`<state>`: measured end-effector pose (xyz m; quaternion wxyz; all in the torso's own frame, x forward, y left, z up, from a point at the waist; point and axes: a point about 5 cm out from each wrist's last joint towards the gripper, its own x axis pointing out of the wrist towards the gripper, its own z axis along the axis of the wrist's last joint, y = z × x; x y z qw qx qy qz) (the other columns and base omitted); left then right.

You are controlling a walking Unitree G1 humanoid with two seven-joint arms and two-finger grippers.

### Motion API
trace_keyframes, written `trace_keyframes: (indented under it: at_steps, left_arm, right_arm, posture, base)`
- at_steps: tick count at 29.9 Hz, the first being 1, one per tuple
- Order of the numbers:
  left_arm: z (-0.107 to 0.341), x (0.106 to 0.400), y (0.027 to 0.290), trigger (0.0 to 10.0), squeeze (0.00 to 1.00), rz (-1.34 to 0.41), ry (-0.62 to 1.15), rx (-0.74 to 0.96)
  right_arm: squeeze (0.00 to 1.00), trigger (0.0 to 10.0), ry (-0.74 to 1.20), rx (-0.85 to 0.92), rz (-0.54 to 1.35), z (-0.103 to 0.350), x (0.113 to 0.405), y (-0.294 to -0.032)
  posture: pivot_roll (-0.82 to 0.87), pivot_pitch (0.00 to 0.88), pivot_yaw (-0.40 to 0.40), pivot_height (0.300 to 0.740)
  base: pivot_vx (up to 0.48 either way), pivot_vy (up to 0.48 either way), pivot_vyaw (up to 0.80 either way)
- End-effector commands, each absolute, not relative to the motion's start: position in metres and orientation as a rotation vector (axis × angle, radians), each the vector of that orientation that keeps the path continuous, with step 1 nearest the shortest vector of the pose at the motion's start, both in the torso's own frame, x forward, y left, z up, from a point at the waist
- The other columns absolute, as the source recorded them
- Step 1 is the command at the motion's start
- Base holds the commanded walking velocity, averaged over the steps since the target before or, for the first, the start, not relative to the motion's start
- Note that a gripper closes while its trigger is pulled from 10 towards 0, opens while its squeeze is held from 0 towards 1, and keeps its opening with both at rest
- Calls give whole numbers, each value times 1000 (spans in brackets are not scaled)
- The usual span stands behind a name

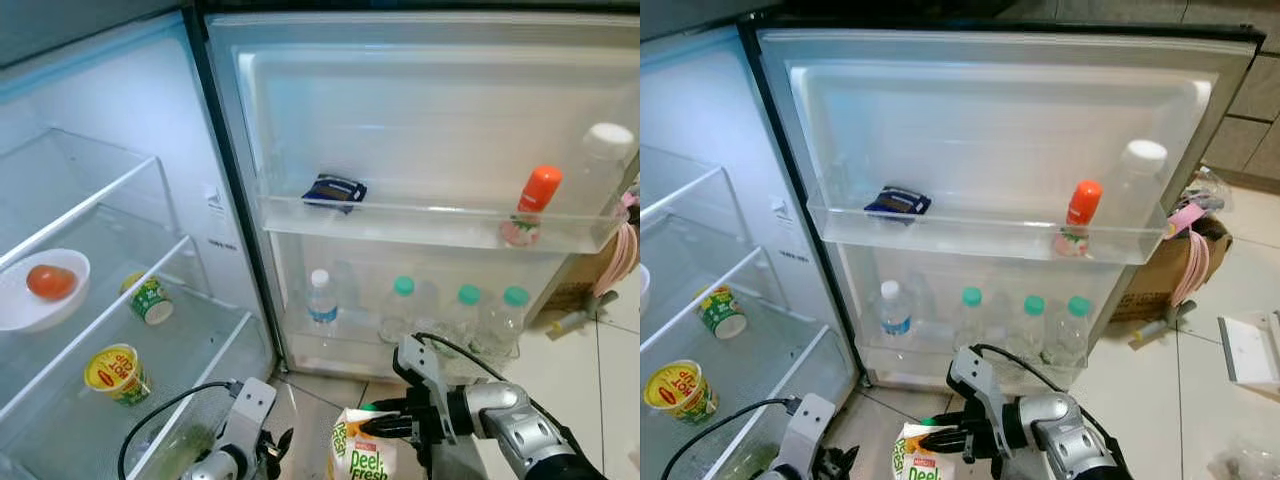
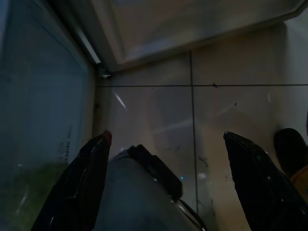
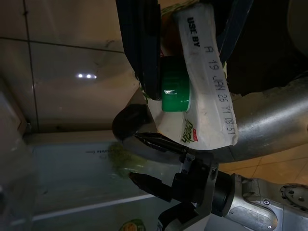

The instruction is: Restocking fridge

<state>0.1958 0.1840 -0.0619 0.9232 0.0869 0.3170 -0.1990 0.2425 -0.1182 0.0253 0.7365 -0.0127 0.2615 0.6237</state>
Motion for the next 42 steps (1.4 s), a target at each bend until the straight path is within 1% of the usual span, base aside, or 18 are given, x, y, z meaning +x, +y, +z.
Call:
trace_keyframes:
  at_steps: [1,4,11,16,20,27,31,33,38,42]
  left_arm:
    - [-65,191,190,10000,0,-400,686,197]
    - [-66,190,191,10000,0,-385,698,204]
    - [-67,190,191,10000,0,-378,711,216]
    - [-68,190,190,10000,0,-383,717,225]
    - [-67,191,189,10000,0,-385,706,228]
    - [-67,191,189,10000,0,-383,704,236]
    - [-67,191,188,10000,0,-383,705,239]
    - [-68,190,188,10000,0,-384,717,249]
    - [-68,190,188,10000,0,-382,720,241]
    - [-68,190,189,10000,0,-384,716,242]
  right_arm:
    - [0,10000,567,-29,1378,25,242,-117]
    - [0,10000,559,-69,1319,22,246,-117]
    - [0,10000,560,-58,1330,22,245,-117]
    - [0,10000,559,-57,1332,23,245,-117]
    - [0,10000,556,-44,1344,23,244,-117]
    - [0,10000,541,-18,1369,27,244,-118]
    - [0,10000,541,-45,1351,25,245,-118]
    - [0,10000,547,-51,1335,23,246,-117]
    - [0,10000,539,-8,1364,26,245,-117]
    - [0,10000,527,5,1391,29,244,-117]
  posture:
    - [-88,0,-29,592]
    - [-87,0,-30,592]
    - [-88,0,-30,592]
    - [-87,0,-29,592]
    - [-87,0,-28,592]
    - [-88,0,-29,631]
    - [-88,0,-28,651]
    - [-88,0,-28,651]
    - [-88,0,-28,651]
    - [-87,0,-28,676]
  base:
    - [0,0,0]
    - [0,0,0]
    - [0,0,0]
    - [-480,0,0]
    - [0,0,0]
    - [0,0,0]
    - [0,0,0]
    - [-139,0,0]
    - [-480,0,0]
    - [0,0,0]
